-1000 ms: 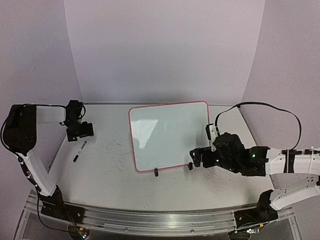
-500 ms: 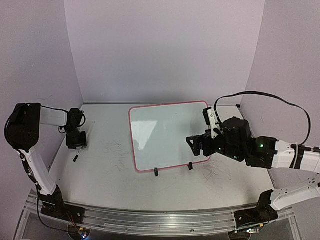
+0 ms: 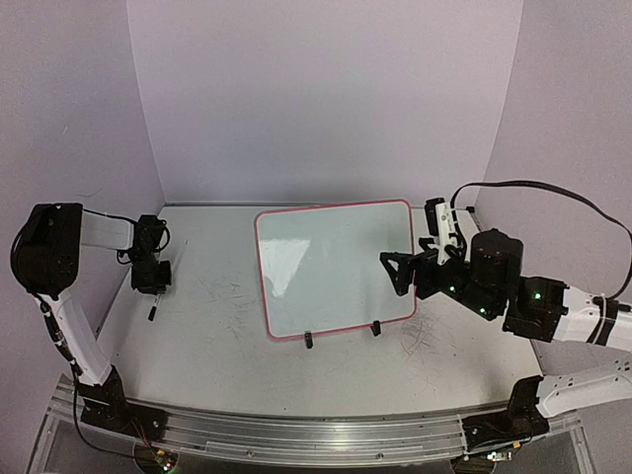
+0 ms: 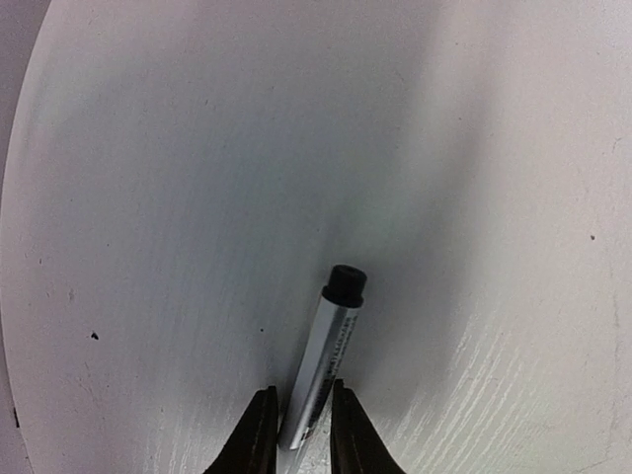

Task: Write a sentence on the whiteboard
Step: Pick up the whiteboard marker from the corner of the board, then pass from the left arm to the right

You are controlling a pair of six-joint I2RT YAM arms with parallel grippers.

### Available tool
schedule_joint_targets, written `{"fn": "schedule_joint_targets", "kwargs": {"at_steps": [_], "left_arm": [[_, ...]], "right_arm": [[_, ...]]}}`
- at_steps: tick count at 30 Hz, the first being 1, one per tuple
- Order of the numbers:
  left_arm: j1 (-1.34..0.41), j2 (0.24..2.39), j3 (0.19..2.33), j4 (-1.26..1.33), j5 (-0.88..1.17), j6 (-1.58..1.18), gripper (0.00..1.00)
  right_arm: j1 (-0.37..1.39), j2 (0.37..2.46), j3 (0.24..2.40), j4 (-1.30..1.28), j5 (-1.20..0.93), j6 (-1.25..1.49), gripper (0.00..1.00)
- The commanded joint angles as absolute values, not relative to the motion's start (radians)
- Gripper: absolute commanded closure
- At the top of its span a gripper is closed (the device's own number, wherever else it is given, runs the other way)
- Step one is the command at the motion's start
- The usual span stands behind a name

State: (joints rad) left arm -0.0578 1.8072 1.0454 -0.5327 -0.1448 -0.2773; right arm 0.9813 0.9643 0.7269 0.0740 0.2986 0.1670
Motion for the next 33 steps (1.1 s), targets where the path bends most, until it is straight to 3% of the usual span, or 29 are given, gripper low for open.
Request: {"fn": "schedule_joint_targets", "kwargs": {"at_steps": [1,8,15,19,26,28,33], "left_arm": [[-0.058,1.787,1.044,-0.56,-0.12,-0.269,0.86],[-0.064,1.667,1.057,-0.567,-0.072,-0.267,1.0],[-0.067,1.486,1.088,-0.581,-0.008,-0.26,1.0],[-0.092,1.359,1.126,-0.569,0.131,-0.248,1.0],[-0.314,1.162,1.173,-0.427,0.341,-0.23,1.0],[-0.38,1.132,1.154,-0.339,0.454,-0.257,1.0],[-0.58,1.161,1.161,-0.206,0.512,-0.273,1.0]], "right_arm": [[0.979,1.005,0.8,0.041,0.385,0.15,0.02],[0.98,1.028,0.82,0.042,0.502,0.237,0.02],[0.979,1.059,0.858,0.04,0.401,0.251,0.02],[0.98,1.071,0.877,0.04,0.37,0.306,0.02],[0.979,1.15,0.936,0.024,0.341,0.341,0.02],[0.979,1.182,0.968,0.022,0.271,0.341,0.02],[0.979,1.283,1.076,0.021,0.015,0.345,0.04]]}}
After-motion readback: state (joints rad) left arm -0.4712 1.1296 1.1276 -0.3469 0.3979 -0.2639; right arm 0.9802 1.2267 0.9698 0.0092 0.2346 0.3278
